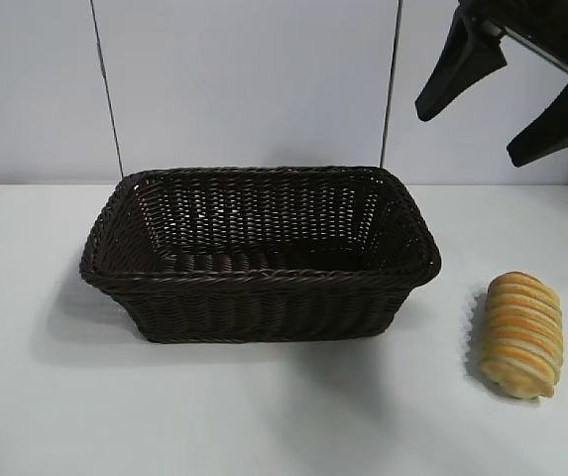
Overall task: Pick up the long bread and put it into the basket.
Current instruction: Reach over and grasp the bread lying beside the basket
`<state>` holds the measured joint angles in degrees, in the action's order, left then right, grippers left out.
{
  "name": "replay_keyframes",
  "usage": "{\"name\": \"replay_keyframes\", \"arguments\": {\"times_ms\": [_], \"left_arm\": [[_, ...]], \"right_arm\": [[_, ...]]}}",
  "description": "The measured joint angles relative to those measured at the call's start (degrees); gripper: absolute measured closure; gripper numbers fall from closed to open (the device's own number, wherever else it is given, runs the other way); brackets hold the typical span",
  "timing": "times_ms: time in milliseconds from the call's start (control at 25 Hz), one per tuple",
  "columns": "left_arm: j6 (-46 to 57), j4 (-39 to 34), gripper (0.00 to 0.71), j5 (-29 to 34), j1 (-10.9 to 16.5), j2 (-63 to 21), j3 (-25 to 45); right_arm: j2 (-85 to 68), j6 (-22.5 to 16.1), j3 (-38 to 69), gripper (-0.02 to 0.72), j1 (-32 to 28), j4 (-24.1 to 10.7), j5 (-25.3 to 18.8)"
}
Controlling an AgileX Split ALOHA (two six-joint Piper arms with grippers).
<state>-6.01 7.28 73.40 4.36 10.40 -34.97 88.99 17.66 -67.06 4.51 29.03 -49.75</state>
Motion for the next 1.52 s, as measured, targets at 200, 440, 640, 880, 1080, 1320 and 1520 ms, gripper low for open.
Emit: {"name": "replay_keyframes", "arguments": {"times_ms": [200,440,640,880,1080,1320,1520], "left_arm": [[0.1,-0.4,0.016,-1.4,0.0,-0.1,4.2],[0.2,-1.9,0.016,-3.2,0.0,-0.1,4.9],[0.3,-1.9,0.016,-3.6,0.0,-2.2,4.9],[-0.1,-2.5,0.016,-3.4,0.0,-11.1,4.9],[-0.1,-3.2,0.016,-3.8,0.0,-11.1,5.0],[-0.1,-3.2,0.016,-7.7,0.0,-11.1,7.1],[-0.1,-3.3,0.016,-8.2,0.0,-11.1,7.2]], "right_arm": [[-0.7,-3.3,0.0,0.02,0.0,-4.0,-2.6],[-6.0,-9.7,0.0,0.02,0.0,-13.2,-5.8],[-9.0,-15.7,0.0,0.02,0.0,-21.6,-8.7],[-9.5,-19.6,1.8,0.02,0.0,-25.7,-9.1],[-9.5,-22.6,8.7,0.02,0.0,-26.1,-3.0],[-9.5,-26.0,18.1,0.02,0.0,-26.3,7.6],[-8.8,-29.2,22.1,0.02,0.0,-27.9,15.4]]}}
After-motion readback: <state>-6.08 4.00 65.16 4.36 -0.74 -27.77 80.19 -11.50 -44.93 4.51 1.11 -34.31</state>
